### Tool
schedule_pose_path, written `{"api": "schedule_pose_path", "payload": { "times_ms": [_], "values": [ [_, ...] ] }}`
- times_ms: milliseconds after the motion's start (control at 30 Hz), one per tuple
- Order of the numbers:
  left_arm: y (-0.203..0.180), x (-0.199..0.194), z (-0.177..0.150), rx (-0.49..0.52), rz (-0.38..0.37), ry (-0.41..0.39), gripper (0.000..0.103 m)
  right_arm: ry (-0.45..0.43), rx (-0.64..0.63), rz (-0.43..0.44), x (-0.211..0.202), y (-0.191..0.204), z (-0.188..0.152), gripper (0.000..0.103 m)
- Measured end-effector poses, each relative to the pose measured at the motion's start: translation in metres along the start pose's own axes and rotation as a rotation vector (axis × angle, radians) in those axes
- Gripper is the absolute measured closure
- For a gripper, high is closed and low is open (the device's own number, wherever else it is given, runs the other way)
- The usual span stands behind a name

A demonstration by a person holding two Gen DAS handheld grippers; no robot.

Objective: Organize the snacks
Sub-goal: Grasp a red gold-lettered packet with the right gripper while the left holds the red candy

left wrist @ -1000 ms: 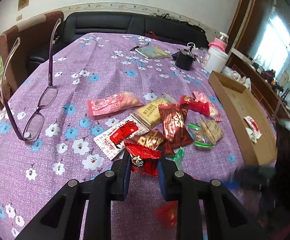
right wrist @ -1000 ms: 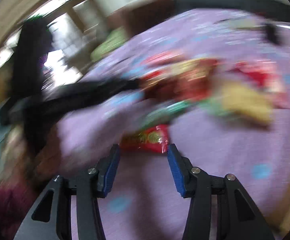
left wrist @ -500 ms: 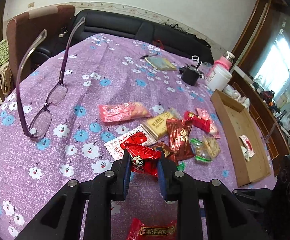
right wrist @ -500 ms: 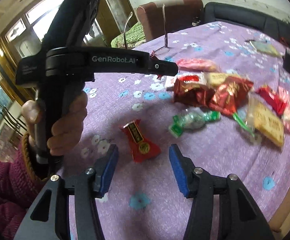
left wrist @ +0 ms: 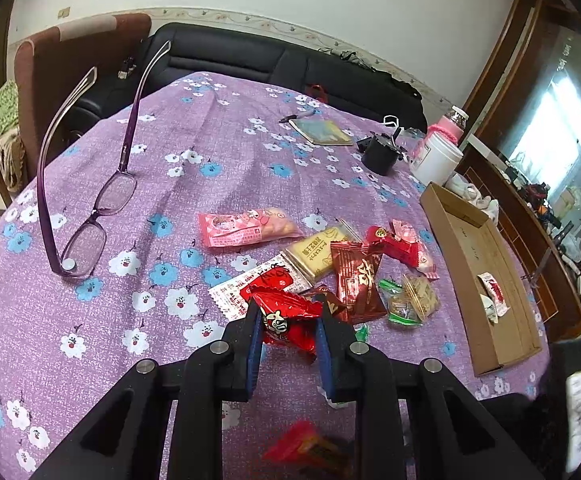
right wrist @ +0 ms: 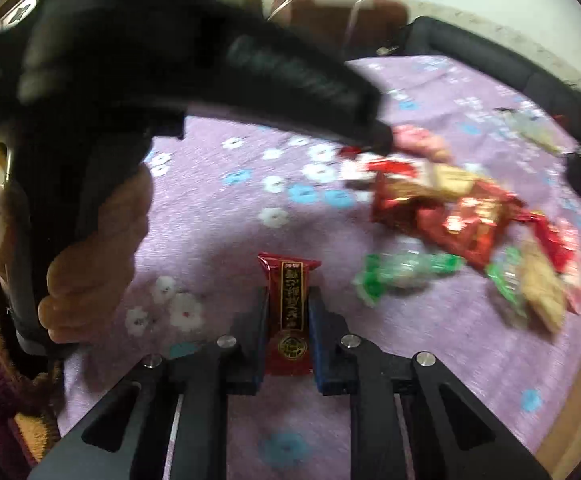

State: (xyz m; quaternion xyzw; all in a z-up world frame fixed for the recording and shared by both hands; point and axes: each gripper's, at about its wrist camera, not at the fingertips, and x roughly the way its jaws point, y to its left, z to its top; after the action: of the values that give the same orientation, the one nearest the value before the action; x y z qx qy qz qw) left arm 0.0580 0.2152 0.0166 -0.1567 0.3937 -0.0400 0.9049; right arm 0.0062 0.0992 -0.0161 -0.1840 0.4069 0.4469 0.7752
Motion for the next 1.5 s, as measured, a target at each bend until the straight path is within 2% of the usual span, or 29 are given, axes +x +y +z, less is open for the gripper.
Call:
{"api": "schedule_pose_path", "payload": {
  "times_ms": [67,300,433,667,867,1033,1500],
  "values": [
    [-0.005,0.001,-0.001,0.015,-0.002,0.001,0.079,-0.039,0.053,-0.009,-0.012,-0.012,-0.003,0.086],
    [-0.026,0.002,-0.007,0.111,0.047,-0.022,0.079,-0.19,0.309,-0.169,-0.053,-0.096,-0.014,0.086],
    [-0.038,0.009,-0.011,0.164,0.091,-0.018,0.079,-0.233,0.429,-0.156,-0.056,-0.12,-0.021,0.086],
    [-0.057,0.01,-0.02,0.264,0.217,-0.094,0.079,-0.256,0.437,-0.156,-0.062,-0.108,-0.025,0.086],
    [-0.07,0.012,-0.025,0.328,0.27,-0.124,0.079,-0.264,0.454,-0.147,-0.061,-0.109,-0.023,0.086],
    [-0.073,0.01,-0.027,0.347,0.303,-0.151,0.078,-0.267,0.453,-0.153,-0.062,-0.11,-0.023,0.086],
    [-0.07,0.006,-0.027,0.327,0.332,-0.179,0.078,-0.277,0.459,-0.16,-0.067,-0.109,-0.022,0.086]
  ]
}}
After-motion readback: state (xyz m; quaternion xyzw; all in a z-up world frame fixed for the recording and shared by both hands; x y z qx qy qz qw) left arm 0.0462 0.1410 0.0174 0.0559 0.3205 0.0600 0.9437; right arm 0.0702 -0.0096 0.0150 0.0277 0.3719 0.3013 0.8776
